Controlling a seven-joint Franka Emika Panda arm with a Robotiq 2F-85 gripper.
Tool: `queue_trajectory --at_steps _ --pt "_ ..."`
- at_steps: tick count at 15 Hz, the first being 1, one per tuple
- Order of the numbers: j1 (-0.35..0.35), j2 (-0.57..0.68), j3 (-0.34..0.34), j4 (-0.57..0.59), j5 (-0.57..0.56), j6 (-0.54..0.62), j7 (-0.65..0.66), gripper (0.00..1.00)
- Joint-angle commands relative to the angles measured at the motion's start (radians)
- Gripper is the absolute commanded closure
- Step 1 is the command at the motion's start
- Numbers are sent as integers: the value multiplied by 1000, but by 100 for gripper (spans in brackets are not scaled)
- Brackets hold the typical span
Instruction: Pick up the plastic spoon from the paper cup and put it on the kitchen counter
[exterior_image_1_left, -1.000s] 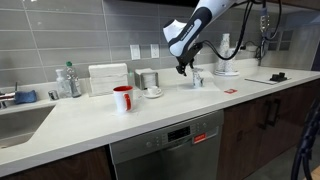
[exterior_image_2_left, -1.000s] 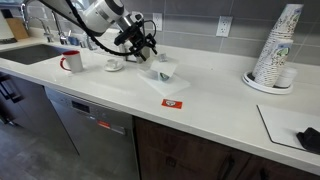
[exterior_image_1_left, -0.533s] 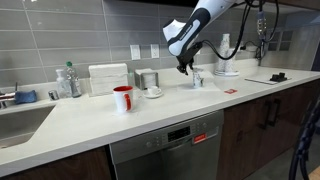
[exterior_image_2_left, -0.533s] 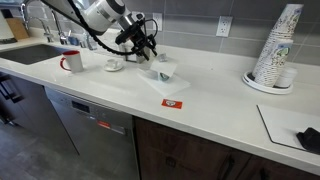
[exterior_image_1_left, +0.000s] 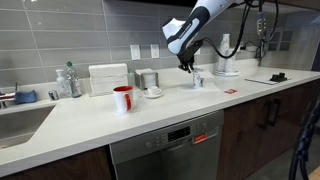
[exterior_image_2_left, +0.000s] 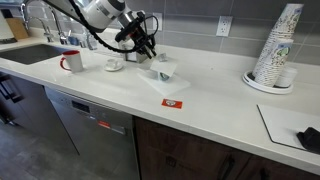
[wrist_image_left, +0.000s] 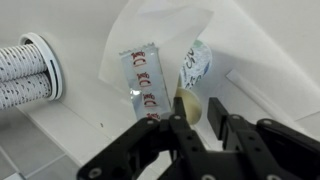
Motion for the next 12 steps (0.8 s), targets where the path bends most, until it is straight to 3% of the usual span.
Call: queue_trajectory --at_steps 1,12 --pt "16 24 -15 38 21 -39 -26 70" --pt "30 65 -33 76 7 -36 -9 81"
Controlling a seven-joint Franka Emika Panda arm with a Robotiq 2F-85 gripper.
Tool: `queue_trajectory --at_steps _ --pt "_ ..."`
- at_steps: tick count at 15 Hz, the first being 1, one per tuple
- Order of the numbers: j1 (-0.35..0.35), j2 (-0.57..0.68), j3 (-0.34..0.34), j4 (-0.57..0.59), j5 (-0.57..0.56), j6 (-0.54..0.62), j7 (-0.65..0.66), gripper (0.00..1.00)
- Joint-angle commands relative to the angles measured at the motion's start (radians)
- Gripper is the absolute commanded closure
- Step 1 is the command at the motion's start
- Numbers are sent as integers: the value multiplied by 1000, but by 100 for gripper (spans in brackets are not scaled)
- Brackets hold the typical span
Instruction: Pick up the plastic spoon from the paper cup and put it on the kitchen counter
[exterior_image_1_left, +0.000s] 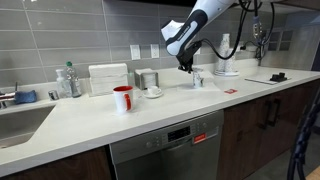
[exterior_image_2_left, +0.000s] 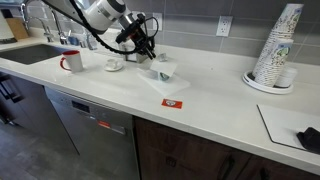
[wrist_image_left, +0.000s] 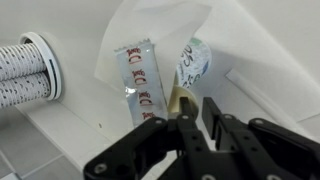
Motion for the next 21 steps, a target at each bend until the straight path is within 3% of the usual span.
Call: queue_trajectory --at_steps 1,17,21 --pt "18 33 -24 44 6 -20 -6 82" --pt "65 46 -59 60 -45 -72 24 87" --pt "69 52 -59 63 -60 -74 28 100"
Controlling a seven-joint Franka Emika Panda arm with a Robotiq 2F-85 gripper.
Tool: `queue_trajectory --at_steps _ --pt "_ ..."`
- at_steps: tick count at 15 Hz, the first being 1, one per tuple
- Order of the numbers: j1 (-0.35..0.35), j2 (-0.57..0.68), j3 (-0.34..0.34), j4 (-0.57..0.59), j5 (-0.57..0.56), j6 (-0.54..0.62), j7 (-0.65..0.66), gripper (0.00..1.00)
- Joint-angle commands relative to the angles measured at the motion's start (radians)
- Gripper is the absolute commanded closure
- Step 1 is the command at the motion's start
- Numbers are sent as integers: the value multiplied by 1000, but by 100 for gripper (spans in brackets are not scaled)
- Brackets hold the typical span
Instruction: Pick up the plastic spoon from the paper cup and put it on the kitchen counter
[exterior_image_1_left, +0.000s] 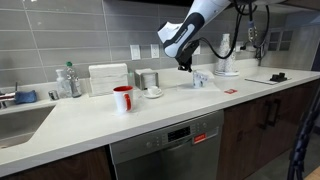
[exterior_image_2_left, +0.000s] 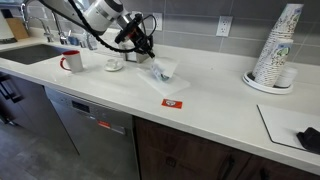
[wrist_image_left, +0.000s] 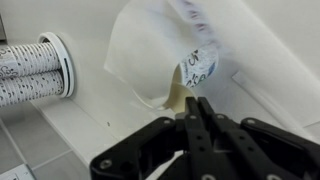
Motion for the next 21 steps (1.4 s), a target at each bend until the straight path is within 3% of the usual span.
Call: queue_trajectory --at_steps 1,12,21 --pt "14 30 -13 34 -25 -29 13 98" --pt "15 25 -7 25 -72 -11 15 99" --pt "41 -64 17 -56 -103 25 33 99"
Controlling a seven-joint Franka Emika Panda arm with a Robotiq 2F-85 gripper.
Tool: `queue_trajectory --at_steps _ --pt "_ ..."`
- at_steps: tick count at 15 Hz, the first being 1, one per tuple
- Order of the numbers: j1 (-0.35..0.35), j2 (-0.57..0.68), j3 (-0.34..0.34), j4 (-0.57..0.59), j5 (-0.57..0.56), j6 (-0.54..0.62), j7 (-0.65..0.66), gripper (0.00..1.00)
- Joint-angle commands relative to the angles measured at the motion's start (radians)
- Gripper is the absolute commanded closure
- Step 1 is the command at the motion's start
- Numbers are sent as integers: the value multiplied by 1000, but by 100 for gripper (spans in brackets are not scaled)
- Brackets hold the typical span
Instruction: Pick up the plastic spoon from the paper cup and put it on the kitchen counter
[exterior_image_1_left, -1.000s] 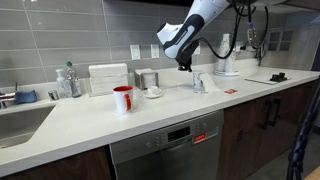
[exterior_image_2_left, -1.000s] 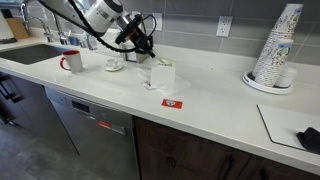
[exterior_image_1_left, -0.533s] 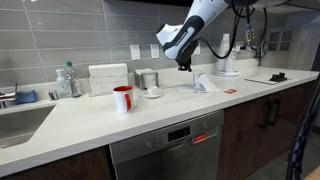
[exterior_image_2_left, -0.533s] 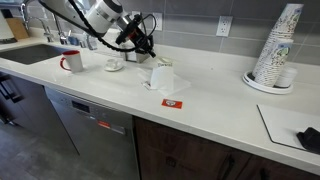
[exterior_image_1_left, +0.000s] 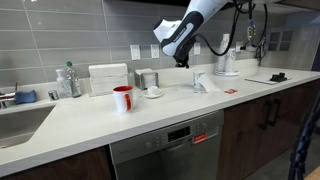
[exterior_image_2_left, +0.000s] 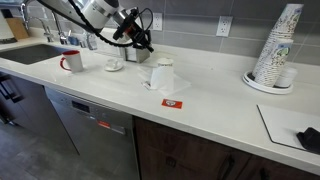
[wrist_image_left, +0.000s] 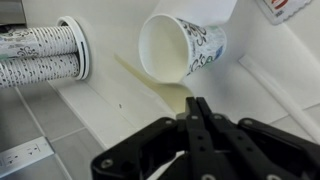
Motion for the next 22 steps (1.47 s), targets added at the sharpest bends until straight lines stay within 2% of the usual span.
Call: queue_trajectory --at_steps 1,10,14,22 --pt "20 -67 18 -92 -33 41 11 99" --pt "23 -148 70 -265 -94 191 -22 99" --pt "27 -138 56 -289 -151 225 10 99" --pt "-15 -48 67 -279 -167 330 -61 99"
